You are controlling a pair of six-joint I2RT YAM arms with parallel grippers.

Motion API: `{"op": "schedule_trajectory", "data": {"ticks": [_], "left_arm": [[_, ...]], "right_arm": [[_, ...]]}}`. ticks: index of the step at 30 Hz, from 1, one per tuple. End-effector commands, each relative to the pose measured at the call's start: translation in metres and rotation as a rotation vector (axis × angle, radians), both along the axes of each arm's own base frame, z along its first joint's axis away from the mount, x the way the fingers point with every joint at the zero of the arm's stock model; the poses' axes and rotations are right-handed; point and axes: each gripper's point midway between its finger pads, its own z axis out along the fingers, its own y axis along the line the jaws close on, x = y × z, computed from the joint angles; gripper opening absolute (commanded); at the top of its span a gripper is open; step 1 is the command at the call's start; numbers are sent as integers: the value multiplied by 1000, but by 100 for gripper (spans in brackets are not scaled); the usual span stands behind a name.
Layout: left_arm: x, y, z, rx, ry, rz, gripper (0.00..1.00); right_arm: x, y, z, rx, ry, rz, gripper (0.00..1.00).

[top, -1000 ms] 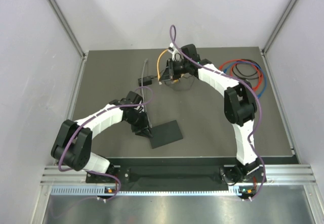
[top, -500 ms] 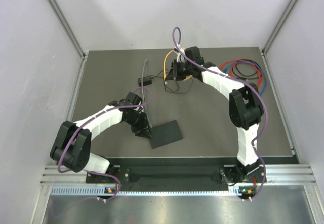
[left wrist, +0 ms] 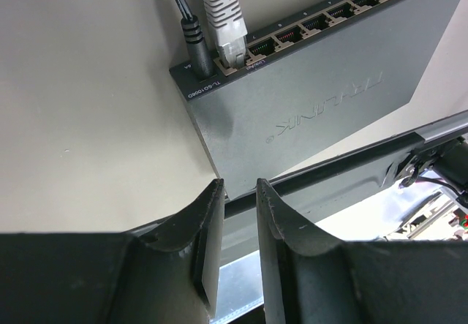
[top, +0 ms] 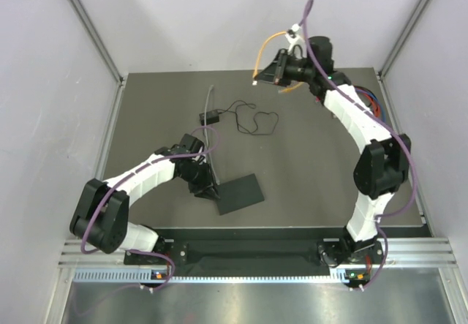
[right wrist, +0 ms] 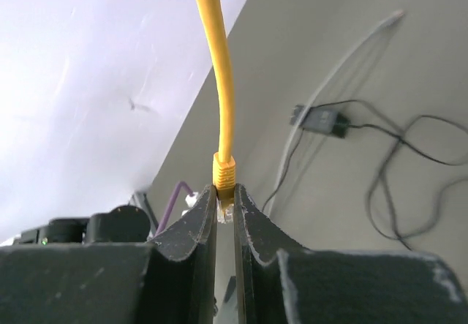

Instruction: Pull the plug from the switch port

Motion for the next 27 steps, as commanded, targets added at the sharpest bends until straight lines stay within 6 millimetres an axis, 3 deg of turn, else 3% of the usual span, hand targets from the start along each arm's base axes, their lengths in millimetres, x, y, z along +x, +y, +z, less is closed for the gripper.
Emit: {"op": "schedule_trajectory", "data": {"ticks": [1, 4, 11, 12, 16, 27], "left_arm": [[4, -4, 8, -34, -36, 6, 30], [4, -4, 8, -35, -39, 3, 30], [4, -4, 9, -38, -42, -2, 30], [3, -4, 9, -38, -40, -4, 30], [1, -3, 7, -38, -36, -4, 30], [1, -4, 7, -43, -26, -7, 30]], "right_arm": [[9, -55, 46, -14, -15, -174, 0], [31, -115, 37, -102, 46, -386, 0], [39, -246, -36, -245, 353, -714, 0], [36, -256, -53, -277, 403, -721, 0], [39, -290, -84, -352, 449, -715, 0], [56, -320, -152, -527, 504, -639, 0]]}}
